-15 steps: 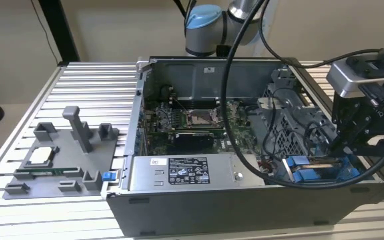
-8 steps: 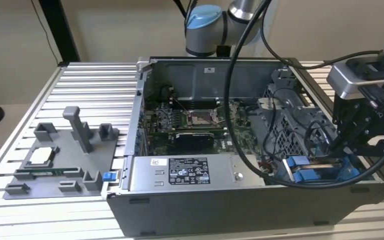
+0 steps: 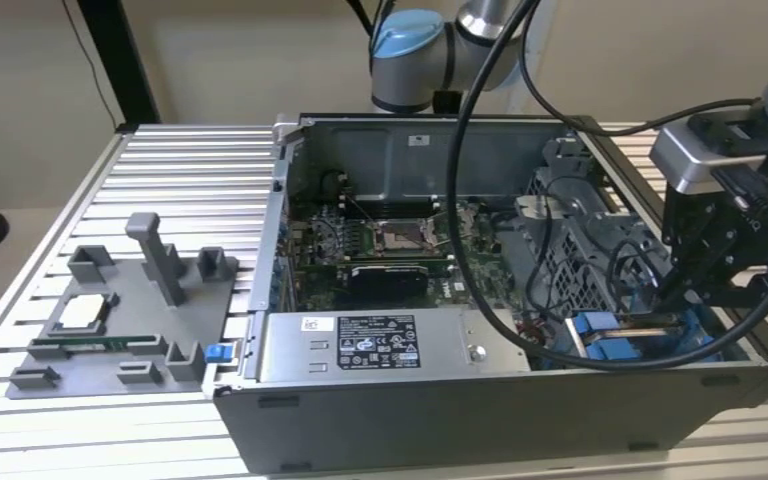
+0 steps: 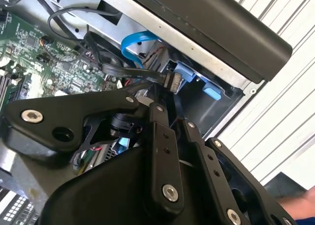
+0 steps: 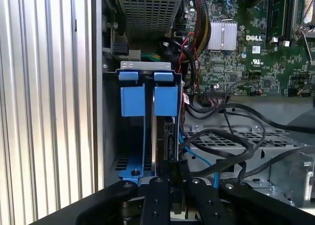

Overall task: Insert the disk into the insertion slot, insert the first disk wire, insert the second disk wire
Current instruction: 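Insert the first disk wire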

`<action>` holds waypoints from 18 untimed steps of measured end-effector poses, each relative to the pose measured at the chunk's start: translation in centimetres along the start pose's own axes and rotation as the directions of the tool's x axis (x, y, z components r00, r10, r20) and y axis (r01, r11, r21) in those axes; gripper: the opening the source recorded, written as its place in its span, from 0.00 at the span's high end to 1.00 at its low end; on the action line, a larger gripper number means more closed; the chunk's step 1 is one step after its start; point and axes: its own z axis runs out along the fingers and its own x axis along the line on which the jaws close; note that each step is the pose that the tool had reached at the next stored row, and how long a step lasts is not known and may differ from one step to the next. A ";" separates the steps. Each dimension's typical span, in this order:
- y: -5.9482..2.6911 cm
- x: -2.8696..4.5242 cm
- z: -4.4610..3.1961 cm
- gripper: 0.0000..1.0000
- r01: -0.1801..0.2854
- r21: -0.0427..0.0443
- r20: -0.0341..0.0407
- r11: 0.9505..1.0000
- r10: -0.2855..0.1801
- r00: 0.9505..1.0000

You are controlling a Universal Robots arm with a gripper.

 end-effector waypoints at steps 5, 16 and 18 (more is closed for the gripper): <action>0.00 -0.06 0.02 1.00 0.000 0.000 0.000 1.000 0.000 1.000; 0.03 -0.03 0.39 1.00 -0.001 0.000 0.000 1.000 0.001 1.000; 0.05 -0.03 0.46 1.00 -0.002 0.000 0.000 1.000 0.002 1.000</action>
